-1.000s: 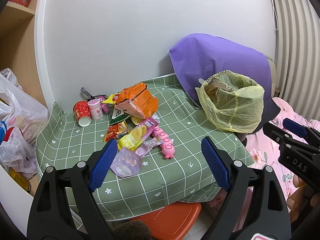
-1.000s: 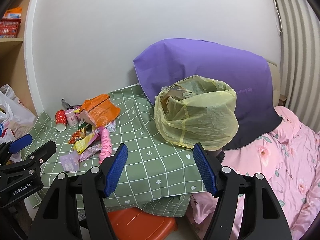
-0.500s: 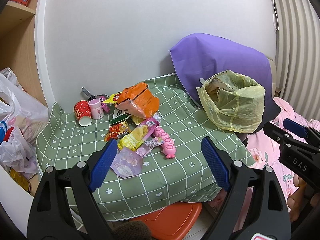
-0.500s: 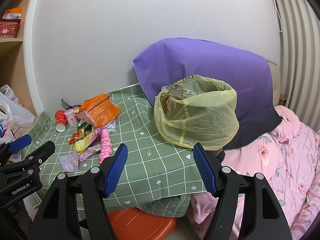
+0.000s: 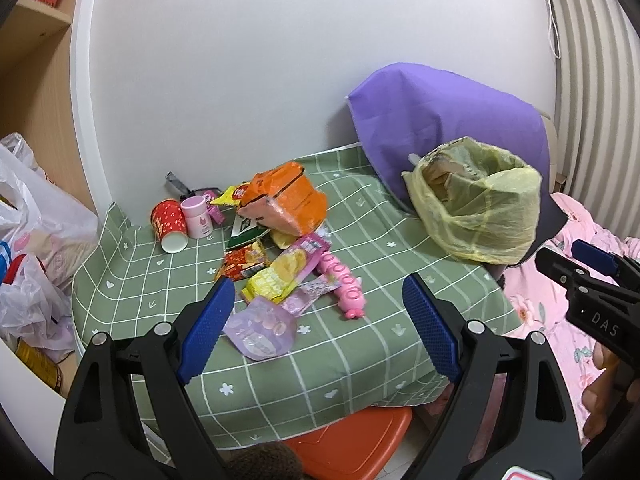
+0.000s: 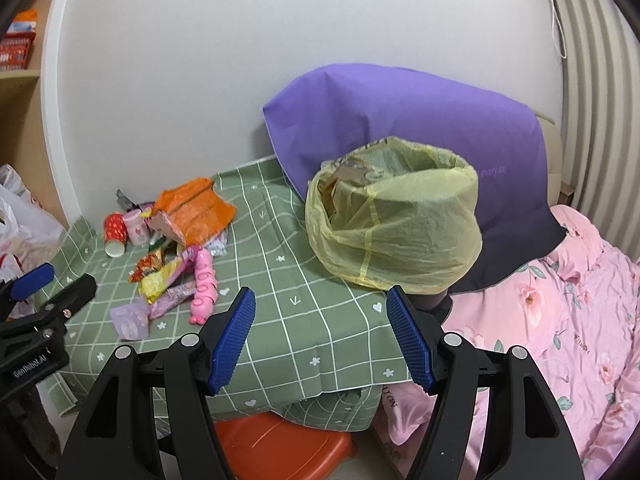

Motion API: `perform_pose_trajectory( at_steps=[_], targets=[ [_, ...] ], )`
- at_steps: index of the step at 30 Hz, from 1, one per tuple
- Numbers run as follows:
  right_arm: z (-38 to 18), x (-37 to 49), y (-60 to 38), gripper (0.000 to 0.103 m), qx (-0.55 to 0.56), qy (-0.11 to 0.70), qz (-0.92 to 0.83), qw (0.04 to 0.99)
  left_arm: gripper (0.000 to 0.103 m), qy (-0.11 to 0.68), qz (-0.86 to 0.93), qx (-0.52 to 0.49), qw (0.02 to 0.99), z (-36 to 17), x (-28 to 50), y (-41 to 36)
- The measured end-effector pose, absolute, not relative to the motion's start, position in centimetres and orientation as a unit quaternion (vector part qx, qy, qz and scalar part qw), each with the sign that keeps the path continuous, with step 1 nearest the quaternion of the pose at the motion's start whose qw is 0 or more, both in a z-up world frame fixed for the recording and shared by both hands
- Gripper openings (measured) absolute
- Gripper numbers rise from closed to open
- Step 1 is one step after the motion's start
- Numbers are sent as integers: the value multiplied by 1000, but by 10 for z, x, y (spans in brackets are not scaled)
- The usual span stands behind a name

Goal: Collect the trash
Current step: 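Reach both grippers toward the wrappers near the pink caterpillar toy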

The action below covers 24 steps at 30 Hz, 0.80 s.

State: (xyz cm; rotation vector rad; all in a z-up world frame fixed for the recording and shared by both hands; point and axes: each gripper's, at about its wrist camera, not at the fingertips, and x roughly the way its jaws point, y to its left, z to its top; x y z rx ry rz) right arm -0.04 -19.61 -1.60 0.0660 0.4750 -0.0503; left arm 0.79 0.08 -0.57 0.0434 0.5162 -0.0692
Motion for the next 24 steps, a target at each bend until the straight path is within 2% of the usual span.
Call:
perform_pose_trajectory(
  at_steps=[9,16,24],
  targets=[
    [-59,65,-170,65,10,299,52,953,82,317,13,-24,948,-61,47,72],
    [-67,114,-122,65,-7,307,129,943,82,335,29,-60,940,-77,53,107],
    [-70,177,-62,58,-38,316,182,930,82,354,47,-59,932,-87,54,117]
  ],
)
